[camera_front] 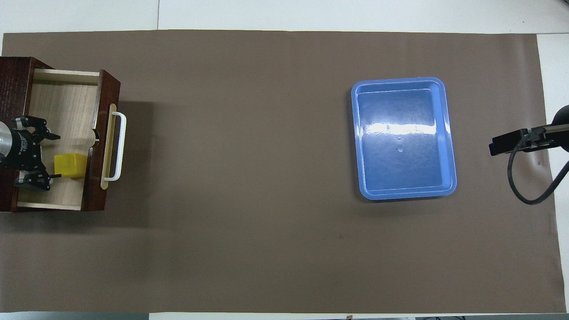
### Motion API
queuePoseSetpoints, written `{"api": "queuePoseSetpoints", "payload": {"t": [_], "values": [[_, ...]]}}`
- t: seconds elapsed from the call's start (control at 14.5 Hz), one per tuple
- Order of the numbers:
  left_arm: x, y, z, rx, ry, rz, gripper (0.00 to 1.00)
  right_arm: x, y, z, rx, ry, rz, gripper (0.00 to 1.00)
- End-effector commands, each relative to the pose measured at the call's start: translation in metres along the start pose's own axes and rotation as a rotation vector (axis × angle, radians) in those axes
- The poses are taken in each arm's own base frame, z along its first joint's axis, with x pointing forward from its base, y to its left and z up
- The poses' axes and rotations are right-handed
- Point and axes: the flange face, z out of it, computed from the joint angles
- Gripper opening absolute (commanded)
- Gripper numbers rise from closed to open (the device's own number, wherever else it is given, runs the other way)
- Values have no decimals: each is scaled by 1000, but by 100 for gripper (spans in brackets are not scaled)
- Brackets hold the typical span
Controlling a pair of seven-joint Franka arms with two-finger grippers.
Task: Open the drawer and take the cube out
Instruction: 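Release the handle and lower the left gripper onto the yellow cube, then lift the yellow cube with the left gripper while the right gripper approaches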
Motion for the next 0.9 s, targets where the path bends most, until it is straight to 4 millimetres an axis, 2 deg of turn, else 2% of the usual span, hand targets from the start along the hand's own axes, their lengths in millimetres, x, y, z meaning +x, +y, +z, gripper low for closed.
{"api": "queuePoseSetpoints", "payload": {"t": [0.0, 0.14, 0.21, 0.28, 0.34, 0.55, 0.69, 0.83], "values": [[0, -13, 9, -32, -5, -28, 98, -8, -14, -3, 0, -19, -29, 100], [-3, -9, 7, -37, -6, -49, 39, -9, -15, -1, 1, -25, -35, 100], [-6, -9, 7, -37, -6, -49, 27, -12, -16, -1, 1, -25, -33, 100], [-7, -10, 7, -35, -4, -45, 6, -11, -17, -1, 0, -21, -25, 100], [-7, -9, 6, -32, -4, -38, 0, -11, -16, 0, 2, -21, -7, 100], [-7, -1, -14, -38, 20, -15, 0, -10, -19, 0, 9, -21, 143, 100], [-17, 2, -26, -39, 34, 14, 0, -6, -37, 5, 7, -27, 229, 100], [-20, 9, -52, -29, 35, 29, 0, -4, -45, 11, 7, -19, 306, 100]]}}
